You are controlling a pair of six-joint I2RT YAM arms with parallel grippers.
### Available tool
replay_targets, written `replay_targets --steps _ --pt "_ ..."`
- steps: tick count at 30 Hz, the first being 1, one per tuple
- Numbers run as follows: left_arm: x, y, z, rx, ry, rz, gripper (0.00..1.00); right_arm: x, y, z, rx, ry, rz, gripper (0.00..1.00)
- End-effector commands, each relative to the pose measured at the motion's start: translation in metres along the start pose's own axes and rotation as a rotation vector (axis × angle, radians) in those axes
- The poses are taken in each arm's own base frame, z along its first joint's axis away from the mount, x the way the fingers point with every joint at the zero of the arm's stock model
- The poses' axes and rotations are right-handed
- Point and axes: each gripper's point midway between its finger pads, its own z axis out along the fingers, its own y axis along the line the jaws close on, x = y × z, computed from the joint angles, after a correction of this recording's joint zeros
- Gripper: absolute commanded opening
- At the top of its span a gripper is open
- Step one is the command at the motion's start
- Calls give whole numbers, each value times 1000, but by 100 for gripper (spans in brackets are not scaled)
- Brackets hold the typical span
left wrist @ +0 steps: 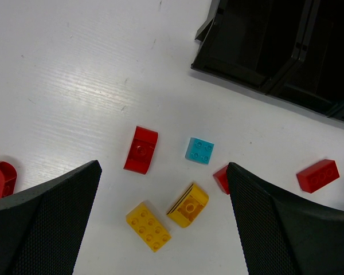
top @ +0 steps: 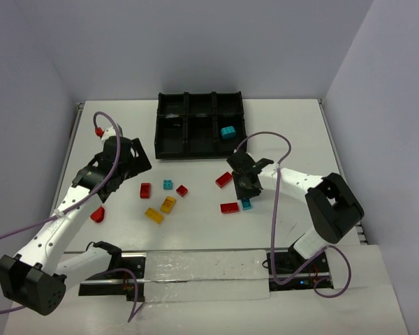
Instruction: Sort the legos into containers by color
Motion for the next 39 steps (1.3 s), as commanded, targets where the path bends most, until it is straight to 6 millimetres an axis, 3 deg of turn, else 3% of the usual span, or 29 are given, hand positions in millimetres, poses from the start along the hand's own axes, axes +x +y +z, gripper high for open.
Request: replay_targets --steps 1,7,13,19,21,26,29,33,39 --pt "-17 -12 -6 52 -50 -17 99 -27 5 -12 -21 -100 48 31" --pt "-15 -9 -6 41 -50 -13 99 -52 6 -33 -20 -178 86 30" --pt "-17 -11 -9 49 -47 -16 99 -108 0 -55 29 -320 167 31" --pt "-10 -11 -13 64 -21 -27 99 -186 2 -71 70 -450 240 33" --pt "-7 -8 -13 53 -9 -27 99 -212 3 -67 81 -472 262 33" --pt "2 -3 -14 42 17 -26 99 -247 -6 -46 114 -476 313 35" --pt "7 -4 -15 59 31 -27 99 -257 -11 -28 133 -460 337 51" --pt "12 -3 -12 51 50 -18 99 -266 -11 -28 133 -469 334 81" --pt "21 -3 -3 38 76 -31 99 -279 -9 -57 111 -514 306 84"
